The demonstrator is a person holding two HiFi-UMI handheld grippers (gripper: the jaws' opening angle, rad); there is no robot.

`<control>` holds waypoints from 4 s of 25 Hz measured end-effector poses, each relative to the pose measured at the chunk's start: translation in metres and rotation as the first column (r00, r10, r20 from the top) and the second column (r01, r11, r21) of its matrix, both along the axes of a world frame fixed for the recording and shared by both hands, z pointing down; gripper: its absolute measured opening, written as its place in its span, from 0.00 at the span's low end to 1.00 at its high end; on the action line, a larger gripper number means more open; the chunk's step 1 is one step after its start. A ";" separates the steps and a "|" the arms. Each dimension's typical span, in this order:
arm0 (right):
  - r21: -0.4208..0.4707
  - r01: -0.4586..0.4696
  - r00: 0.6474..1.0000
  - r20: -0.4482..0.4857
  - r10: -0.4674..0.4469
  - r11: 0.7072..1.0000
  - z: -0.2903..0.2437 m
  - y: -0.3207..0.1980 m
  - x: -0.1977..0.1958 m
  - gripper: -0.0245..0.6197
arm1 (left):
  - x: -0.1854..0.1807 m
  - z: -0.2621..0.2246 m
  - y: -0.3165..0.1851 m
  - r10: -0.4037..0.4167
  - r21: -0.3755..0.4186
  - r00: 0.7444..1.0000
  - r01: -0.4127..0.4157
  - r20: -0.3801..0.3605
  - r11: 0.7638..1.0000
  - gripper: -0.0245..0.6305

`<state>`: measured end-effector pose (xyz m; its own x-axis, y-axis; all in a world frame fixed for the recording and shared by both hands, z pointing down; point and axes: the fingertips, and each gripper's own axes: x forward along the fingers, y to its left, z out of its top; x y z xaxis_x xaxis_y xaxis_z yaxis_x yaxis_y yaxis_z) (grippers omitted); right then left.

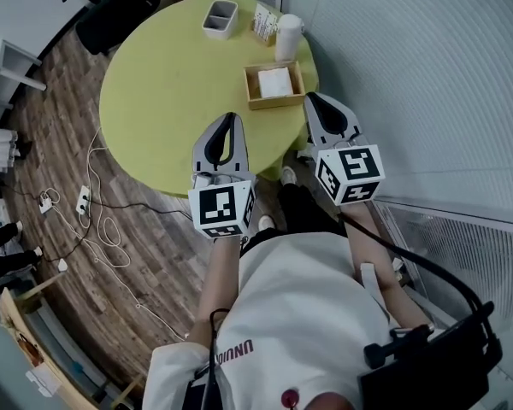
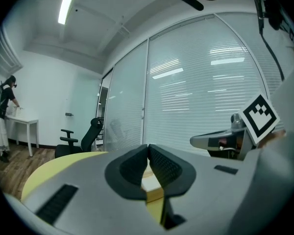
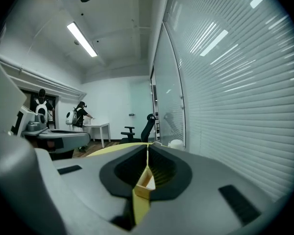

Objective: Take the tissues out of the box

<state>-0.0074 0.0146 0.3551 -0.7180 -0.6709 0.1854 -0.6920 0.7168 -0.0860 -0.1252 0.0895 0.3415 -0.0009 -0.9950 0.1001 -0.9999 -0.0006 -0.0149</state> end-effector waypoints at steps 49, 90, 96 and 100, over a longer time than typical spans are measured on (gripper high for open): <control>-0.109 -0.028 1.000 -0.012 0.027 0.994 0.026 -0.156 -0.007 0.07 | -0.016 0.089 -0.169 0.151 -0.295 0.982 -0.179 -0.115 0.939 0.19; -0.167 -0.126 0.991 -0.056 0.118 0.978 0.044 -0.152 0.018 0.07 | 0.010 0.202 -0.176 0.267 -0.641 0.941 -0.338 -0.209 0.689 0.36; -0.163 -0.128 0.991 -0.060 0.119 0.978 0.044 -0.152 0.018 0.07 | 0.011 0.217 -0.173 0.257 -0.693 0.942 -0.334 -0.217 0.639 0.36; -0.165 -0.130 0.991 -0.061 0.122 0.978 0.044 -0.153 0.018 0.07 | 0.012 0.223 -0.171 0.261 -0.715 0.941 -0.335 -0.217 0.613 0.36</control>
<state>0.0111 -0.1380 0.3987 -0.6166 -0.7116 0.3369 -0.7824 0.6016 -0.1612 -0.1129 -0.0812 0.5645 0.3272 -0.5355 0.7786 -0.9396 -0.2723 0.2076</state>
